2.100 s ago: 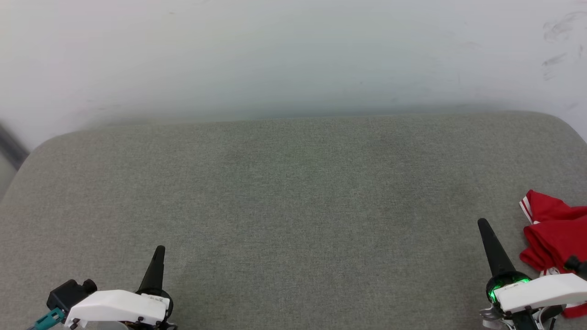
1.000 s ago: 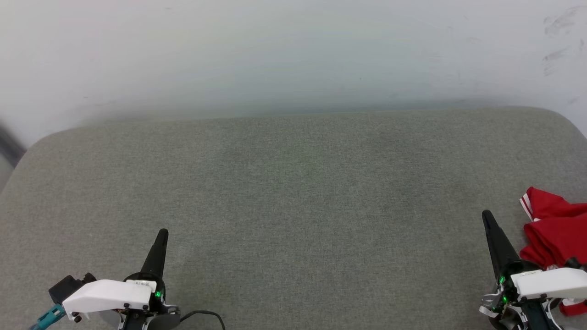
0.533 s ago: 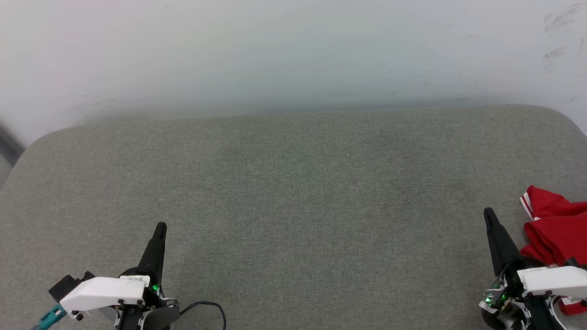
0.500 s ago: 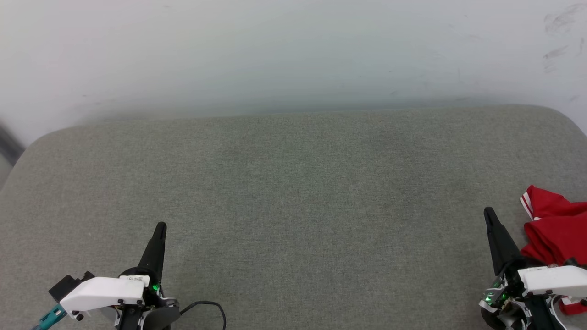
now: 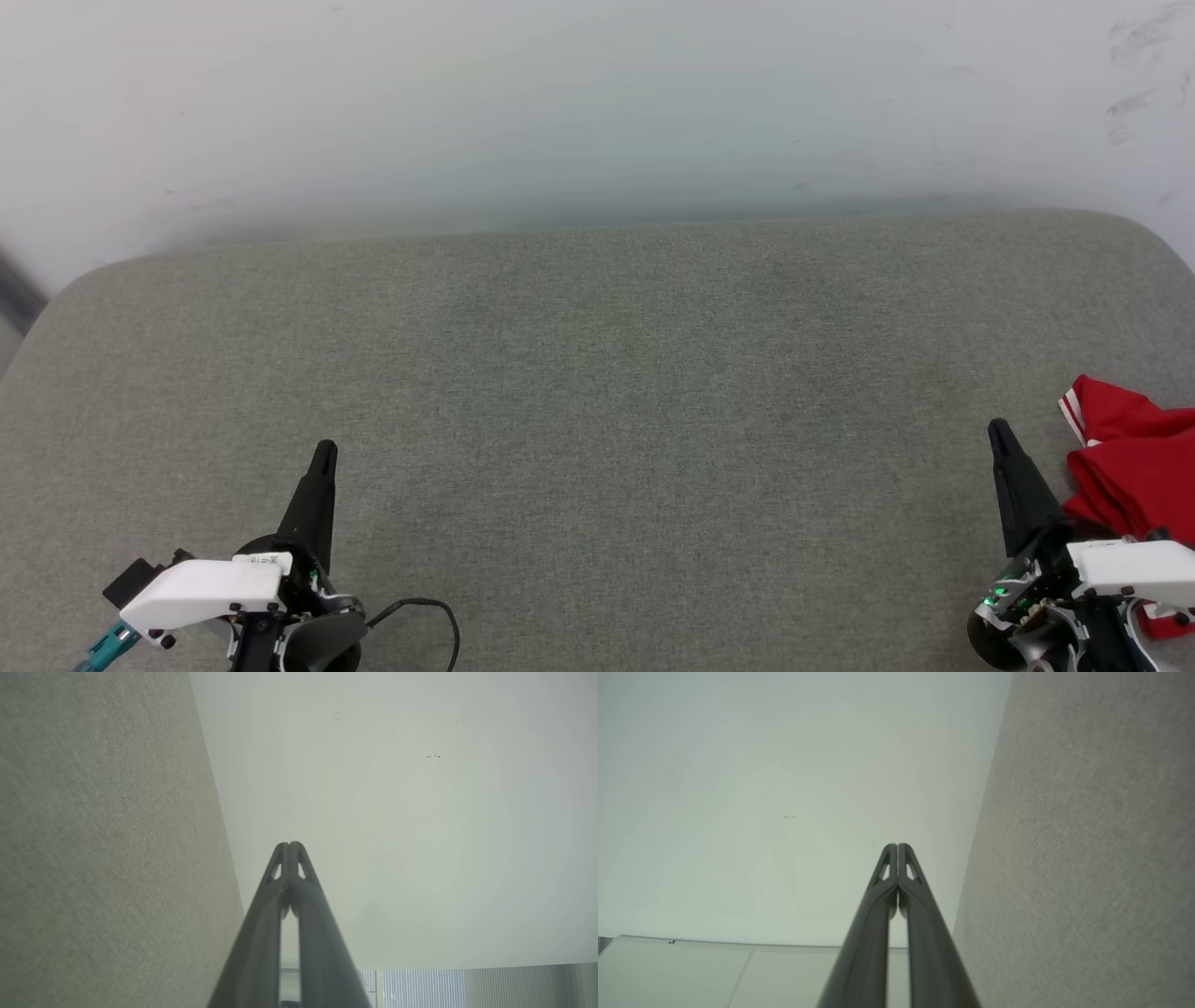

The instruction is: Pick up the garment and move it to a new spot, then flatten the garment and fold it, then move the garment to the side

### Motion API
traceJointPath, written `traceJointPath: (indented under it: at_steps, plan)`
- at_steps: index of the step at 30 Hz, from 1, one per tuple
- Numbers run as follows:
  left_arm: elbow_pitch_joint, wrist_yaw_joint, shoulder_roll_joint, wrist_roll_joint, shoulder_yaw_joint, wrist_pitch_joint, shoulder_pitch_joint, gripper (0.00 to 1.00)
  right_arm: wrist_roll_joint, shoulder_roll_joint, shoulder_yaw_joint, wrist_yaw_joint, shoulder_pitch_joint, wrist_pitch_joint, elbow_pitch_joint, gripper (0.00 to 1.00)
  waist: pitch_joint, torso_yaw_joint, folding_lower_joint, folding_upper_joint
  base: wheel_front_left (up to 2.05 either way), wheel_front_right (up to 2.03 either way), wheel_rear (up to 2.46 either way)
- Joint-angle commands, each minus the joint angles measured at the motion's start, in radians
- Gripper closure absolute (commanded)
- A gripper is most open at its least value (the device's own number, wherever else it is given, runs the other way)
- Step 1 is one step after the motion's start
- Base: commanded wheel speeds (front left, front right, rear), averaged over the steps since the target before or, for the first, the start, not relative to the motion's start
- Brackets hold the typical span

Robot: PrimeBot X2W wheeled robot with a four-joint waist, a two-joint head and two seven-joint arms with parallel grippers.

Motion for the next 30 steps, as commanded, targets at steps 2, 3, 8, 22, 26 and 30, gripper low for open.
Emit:
traceJointPath:
  at_steps: [2, 3, 8, 22, 26, 30]
  plan:
    - [0.002, -0.005, -0.004, -0.011, 0.006, 0.005, -0.01, 1.0, 0.015, 0.0, -0.002, 0.0, -0.016, 0.003, 0.004, 1.0, 0.0, 0.0, 0.0, 0.0, 0.0, 0.0, 0.0]
    - [0.002, -0.005, -0.004, -0.011, 0.005, 0.005, -0.01, 1.0, 0.014, 0.0, -0.002, 0.0, -0.016, 0.003, 0.004, 1.0, 0.0, 0.0, 0.0, 0.0, 0.0, 0.0, 0.0]
    - [0.002, -0.005, -0.004, -0.011, 0.006, 0.005, -0.009, 1.0, 0.013, 0.001, -0.003, 0.0, -0.015, 0.003, 0.004, 1.0, 0.0, 0.0, 0.0, 0.0, 0.0, 0.0, 0.0]
    - [0.002, -0.005, -0.005, -0.01, 0.006, 0.006, -0.009, 1.0, 0.01, 0.003, -0.005, 0.0, -0.015, 0.004, 0.004, 1.0, 0.0, 0.0, 0.0, 0.0, 0.0, 0.0, 0.0]
    - [0.002, -0.005, -0.004, -0.01, 0.006, 0.006, -0.009, 1.0, 0.01, 0.004, -0.006, 0.0, -0.015, 0.005, 0.004, 1.0, 0.0, 0.0, 0.0, 0.0, 0.0, 0.0, 0.0]
    - [0.002, -0.005, -0.005, -0.01, 0.006, 0.006, -0.009, 1.0, 0.009, 0.004, -0.006, 0.0, -0.015, 0.006, 0.004, 1.0, 0.0, 0.0, 0.0, 0.0, 0.0, 0.0, 0.0]
